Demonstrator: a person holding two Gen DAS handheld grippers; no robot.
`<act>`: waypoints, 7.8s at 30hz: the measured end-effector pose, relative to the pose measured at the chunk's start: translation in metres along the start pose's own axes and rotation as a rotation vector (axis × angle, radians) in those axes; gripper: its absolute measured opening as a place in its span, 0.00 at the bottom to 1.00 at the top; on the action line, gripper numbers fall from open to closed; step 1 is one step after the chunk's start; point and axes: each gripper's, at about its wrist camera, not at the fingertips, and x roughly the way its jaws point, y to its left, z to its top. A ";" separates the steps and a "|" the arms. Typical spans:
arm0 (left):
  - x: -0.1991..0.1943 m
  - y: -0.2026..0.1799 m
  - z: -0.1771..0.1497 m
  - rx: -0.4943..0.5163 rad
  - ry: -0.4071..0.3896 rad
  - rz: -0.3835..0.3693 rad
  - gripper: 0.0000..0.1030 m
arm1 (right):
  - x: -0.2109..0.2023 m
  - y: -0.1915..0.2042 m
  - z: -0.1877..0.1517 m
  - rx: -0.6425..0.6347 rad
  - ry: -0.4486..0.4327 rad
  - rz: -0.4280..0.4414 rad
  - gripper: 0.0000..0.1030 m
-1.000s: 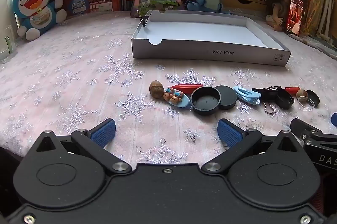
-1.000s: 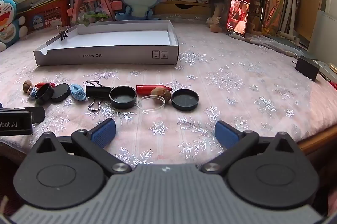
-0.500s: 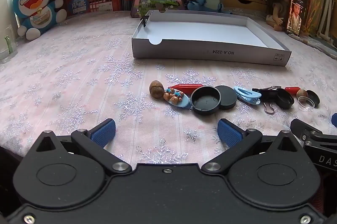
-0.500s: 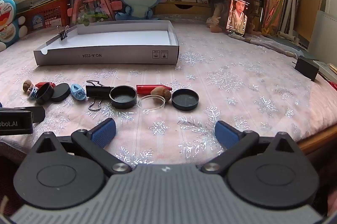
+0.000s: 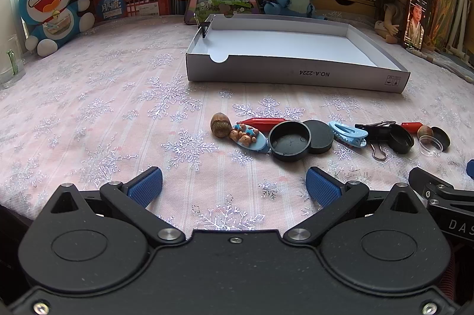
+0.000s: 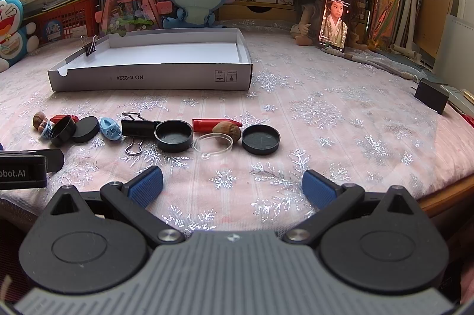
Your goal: Organize rigid objects
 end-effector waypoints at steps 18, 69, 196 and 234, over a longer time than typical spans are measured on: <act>0.000 0.000 0.000 0.000 0.000 0.000 1.00 | 0.000 0.000 -0.001 0.000 -0.001 0.000 1.00; -0.005 0.007 0.011 -0.049 -0.080 -0.279 0.40 | -0.019 -0.002 -0.005 -0.011 -0.211 0.055 0.63; 0.185 -0.014 0.207 0.010 0.222 -0.199 0.30 | 0.195 0.016 0.184 0.052 0.264 0.224 0.33; 0.090 0.002 0.170 0.044 0.005 -0.304 0.80 | 0.108 -0.006 0.159 0.041 0.035 0.247 0.86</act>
